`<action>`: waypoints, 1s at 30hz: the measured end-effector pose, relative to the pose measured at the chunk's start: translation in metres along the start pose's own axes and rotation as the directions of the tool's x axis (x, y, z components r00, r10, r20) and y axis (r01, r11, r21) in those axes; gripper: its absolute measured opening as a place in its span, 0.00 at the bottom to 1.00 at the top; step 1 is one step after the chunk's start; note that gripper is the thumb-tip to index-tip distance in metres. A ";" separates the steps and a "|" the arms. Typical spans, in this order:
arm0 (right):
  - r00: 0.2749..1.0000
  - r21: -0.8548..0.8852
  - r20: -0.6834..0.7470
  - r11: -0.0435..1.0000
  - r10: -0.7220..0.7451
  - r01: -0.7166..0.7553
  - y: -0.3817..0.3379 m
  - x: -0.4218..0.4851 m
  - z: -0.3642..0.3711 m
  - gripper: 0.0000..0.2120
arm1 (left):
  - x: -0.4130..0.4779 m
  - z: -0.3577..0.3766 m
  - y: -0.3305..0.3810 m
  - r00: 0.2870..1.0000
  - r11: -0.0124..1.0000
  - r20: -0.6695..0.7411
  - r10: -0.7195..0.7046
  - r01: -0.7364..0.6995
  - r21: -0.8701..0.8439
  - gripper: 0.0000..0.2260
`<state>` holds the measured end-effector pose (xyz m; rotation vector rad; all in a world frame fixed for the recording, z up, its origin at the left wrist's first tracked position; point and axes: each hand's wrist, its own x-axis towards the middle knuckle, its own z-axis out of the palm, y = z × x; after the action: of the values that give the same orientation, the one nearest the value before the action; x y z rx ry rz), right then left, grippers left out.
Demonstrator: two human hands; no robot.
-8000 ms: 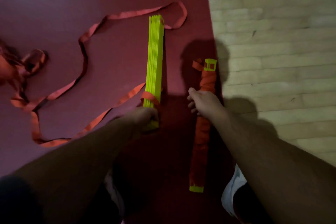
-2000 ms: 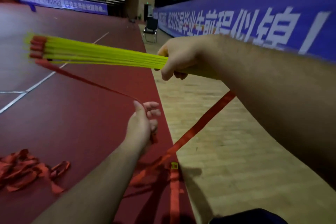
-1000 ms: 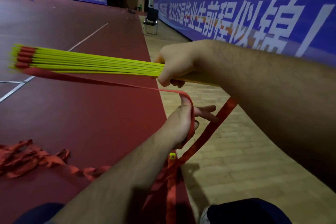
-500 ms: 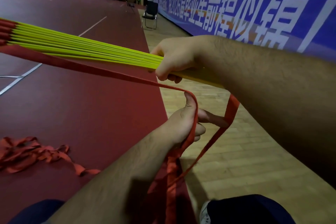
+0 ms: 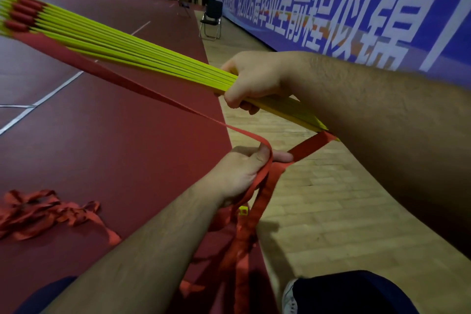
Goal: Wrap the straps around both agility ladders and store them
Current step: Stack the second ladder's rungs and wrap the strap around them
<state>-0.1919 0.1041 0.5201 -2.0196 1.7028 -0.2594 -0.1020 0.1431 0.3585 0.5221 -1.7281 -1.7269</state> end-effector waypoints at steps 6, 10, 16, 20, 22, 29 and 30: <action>0.999 0.000 -0.041 1.000 0.005 -0.005 0.008 0.003 0.002 0.12 | -0.006 -0.025 -0.012 0.994 0.998 -0.089 0.056 -0.060 -0.036 0.09; 1.000 -0.030 -0.025 1.000 0.002 -0.003 0.008 0.006 0.011 0.12 | -0.011 -0.044 -0.002 0.992 0.939 0.111 -0.058 0.017 0.342 0.11; 1.000 -0.055 -0.024 0.998 -0.010 0.008 0.004 0.010 0.019 0.11 | -0.015 -0.055 -0.002 0.992 0.877 0.031 -0.122 0.093 0.471 0.06; 0.997 0.002 -0.066 1.000 -0.027 0.028 0.005 0.010 0.020 0.14 | -0.021 -0.059 -0.001 0.985 0.924 0.086 -0.147 0.106 0.368 0.11; 0.996 0.078 -0.085 0.997 -0.013 0.020 0.009 0.009 0.021 0.19 | -0.019 -0.063 -0.003 0.990 0.913 0.017 -0.139 0.122 0.388 0.12; 0.948 0.496 -0.287 0.868 0.139 0.023 0.035 -0.004 0.027 0.20 | -0.008 -0.081 0.002 0.979 0.853 -0.172 -0.107 0.180 0.491 0.15; 0.945 0.519 -0.300 0.853 0.129 0.049 0.040 -0.006 0.027 0.20 | -0.007 -0.084 0.004 0.980 0.841 -0.162 -0.115 0.183 0.509 0.16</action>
<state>-0.2159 0.1120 0.4788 -1.5880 1.6234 -0.9794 -0.0396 0.0868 0.3561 1.0060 -2.1107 -1.2660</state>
